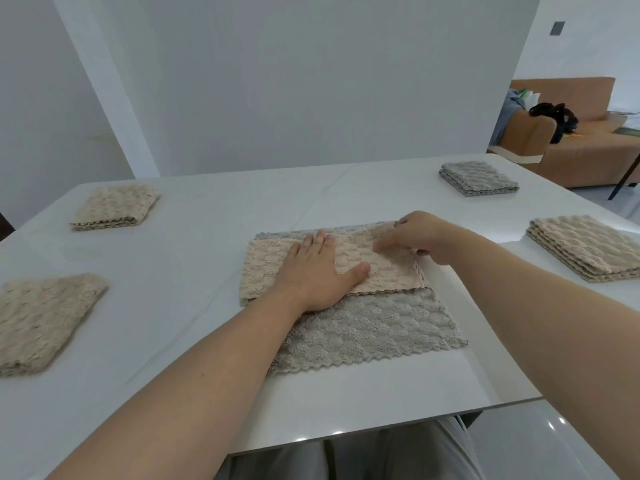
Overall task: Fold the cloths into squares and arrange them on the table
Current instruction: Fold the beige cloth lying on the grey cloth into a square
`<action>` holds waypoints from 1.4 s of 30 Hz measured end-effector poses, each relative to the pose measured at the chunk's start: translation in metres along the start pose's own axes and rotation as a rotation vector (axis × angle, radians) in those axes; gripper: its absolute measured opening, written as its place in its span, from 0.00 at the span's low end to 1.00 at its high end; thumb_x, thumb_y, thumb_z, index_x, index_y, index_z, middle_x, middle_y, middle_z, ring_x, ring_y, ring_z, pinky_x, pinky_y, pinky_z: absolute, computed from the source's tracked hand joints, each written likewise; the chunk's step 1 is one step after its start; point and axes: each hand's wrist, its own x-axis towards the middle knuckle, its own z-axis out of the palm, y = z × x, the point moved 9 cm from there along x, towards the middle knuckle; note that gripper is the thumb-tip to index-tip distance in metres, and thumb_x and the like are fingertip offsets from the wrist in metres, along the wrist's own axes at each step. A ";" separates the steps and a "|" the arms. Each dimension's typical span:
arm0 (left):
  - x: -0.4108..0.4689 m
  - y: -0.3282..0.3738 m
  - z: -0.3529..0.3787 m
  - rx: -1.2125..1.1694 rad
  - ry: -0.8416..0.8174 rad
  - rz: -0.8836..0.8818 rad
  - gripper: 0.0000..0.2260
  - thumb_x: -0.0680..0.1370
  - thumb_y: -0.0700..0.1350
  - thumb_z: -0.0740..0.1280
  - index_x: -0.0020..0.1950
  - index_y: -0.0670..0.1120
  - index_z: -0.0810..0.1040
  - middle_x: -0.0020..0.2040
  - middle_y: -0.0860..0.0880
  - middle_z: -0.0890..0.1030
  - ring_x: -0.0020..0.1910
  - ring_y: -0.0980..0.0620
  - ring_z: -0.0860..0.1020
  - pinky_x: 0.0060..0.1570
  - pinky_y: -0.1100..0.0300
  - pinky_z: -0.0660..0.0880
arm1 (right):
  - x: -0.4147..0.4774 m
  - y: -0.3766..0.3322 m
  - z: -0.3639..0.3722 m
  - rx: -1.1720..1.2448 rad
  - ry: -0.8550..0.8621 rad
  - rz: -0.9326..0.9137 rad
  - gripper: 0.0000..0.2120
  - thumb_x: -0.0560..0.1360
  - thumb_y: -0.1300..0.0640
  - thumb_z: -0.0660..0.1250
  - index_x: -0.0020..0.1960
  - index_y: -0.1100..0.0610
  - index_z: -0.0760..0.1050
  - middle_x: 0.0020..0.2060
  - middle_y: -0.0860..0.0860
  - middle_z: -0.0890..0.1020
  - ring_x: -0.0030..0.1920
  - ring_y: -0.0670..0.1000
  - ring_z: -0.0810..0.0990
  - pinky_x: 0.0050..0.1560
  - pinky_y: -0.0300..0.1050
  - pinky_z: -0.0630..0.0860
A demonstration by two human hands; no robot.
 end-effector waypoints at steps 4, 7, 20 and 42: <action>-0.001 -0.001 0.002 -0.026 -0.019 0.006 0.54 0.68 0.82 0.38 0.83 0.46 0.39 0.83 0.46 0.40 0.82 0.47 0.41 0.80 0.43 0.43 | 0.000 0.010 0.003 0.203 0.004 0.113 0.24 0.67 0.45 0.79 0.52 0.62 0.79 0.43 0.58 0.83 0.39 0.57 0.80 0.49 0.55 0.82; -0.001 -0.001 0.002 -0.029 -0.017 0.014 0.57 0.66 0.84 0.39 0.82 0.46 0.39 0.83 0.46 0.39 0.82 0.46 0.40 0.79 0.42 0.43 | -0.009 0.014 0.004 0.055 -0.014 0.143 0.19 0.73 0.43 0.73 0.44 0.59 0.74 0.36 0.55 0.74 0.35 0.54 0.73 0.36 0.46 0.73; -0.011 0.042 -0.013 -0.076 -0.077 0.049 0.64 0.61 0.86 0.49 0.81 0.44 0.33 0.82 0.46 0.37 0.81 0.45 0.37 0.79 0.41 0.40 | -0.053 -0.080 -0.042 -0.143 0.348 -0.281 0.18 0.83 0.48 0.56 0.49 0.61 0.73 0.40 0.54 0.77 0.37 0.52 0.74 0.36 0.44 0.68; -0.028 -0.030 -0.059 -0.636 0.004 -0.156 0.31 0.76 0.53 0.75 0.77 0.50 0.69 0.74 0.50 0.73 0.70 0.49 0.73 0.71 0.50 0.69 | -0.054 -0.073 -0.010 0.251 0.152 -0.175 0.13 0.76 0.53 0.68 0.41 0.64 0.77 0.33 0.60 0.77 0.30 0.56 0.77 0.30 0.45 0.77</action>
